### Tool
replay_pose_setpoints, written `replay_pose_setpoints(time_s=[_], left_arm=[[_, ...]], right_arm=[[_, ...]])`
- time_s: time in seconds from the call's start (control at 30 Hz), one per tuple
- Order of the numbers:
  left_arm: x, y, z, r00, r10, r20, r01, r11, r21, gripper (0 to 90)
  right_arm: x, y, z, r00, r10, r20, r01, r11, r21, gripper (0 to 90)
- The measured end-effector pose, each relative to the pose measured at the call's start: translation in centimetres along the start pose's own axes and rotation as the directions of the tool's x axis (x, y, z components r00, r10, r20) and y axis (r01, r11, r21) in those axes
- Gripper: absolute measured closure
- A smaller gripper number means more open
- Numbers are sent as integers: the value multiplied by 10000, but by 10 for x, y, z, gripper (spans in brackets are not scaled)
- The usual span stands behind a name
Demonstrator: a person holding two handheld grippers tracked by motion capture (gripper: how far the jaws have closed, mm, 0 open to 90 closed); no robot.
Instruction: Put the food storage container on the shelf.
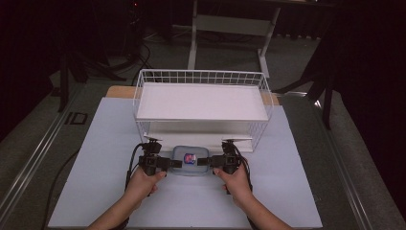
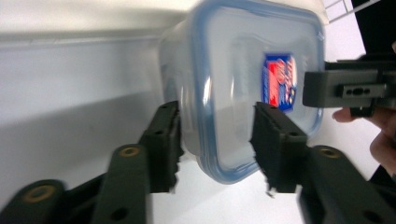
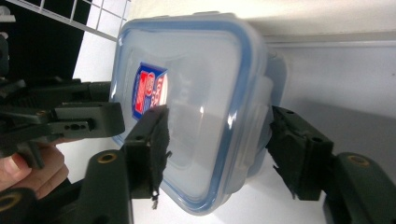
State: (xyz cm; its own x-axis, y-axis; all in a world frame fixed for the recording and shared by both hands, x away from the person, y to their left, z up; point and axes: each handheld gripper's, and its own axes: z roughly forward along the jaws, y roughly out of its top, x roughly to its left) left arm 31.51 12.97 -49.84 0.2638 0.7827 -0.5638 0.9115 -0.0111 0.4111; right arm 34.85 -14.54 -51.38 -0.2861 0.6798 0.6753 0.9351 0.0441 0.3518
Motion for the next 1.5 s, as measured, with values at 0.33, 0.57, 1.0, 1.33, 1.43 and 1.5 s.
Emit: replay_pose_setpoints(time_s=[0.33, 0.57, 1.0, 1.33, 1.43, 1.5], left_arm=[[-13, -9, -2, 9969, 315, -728, -330, 9993, -192, 567], [-19, -9, 2, 9977, 374, -560, -400, 9981, -460, 567], [-36, 10, 2, 9920, 947, -833, -1049, 9862, -1281, 570], [-33, 21, 16, 9926, 852, -867, -977, 9836, -1516, 572], [-31, 23, 20, 9921, 789, -975, -933, 9839, -1528, 572], [-29, 24, 23, 9919, 776, -1003, -919, 9849, -1467, 572]], right_arm=[[12, -7, -7, 9966, -692, 448, 697, 9975, -83, 426], [13, -3, -16, 9922, -1019, 713, 1047, 9938, -375, 428], [7, 11, -32, 9917, -1204, 457, 1252, 9845, -1231, 428], [-4, 21, -31, 9904, -1272, 542, 1343, 9784, -1573, 428], [-7, 23, -28, 9913, -1170, 598, 1250, 9799, -1552, 427], [-8, 24, -26, 9922, -1081, 614, 1166, 9806, -1576, 427]])
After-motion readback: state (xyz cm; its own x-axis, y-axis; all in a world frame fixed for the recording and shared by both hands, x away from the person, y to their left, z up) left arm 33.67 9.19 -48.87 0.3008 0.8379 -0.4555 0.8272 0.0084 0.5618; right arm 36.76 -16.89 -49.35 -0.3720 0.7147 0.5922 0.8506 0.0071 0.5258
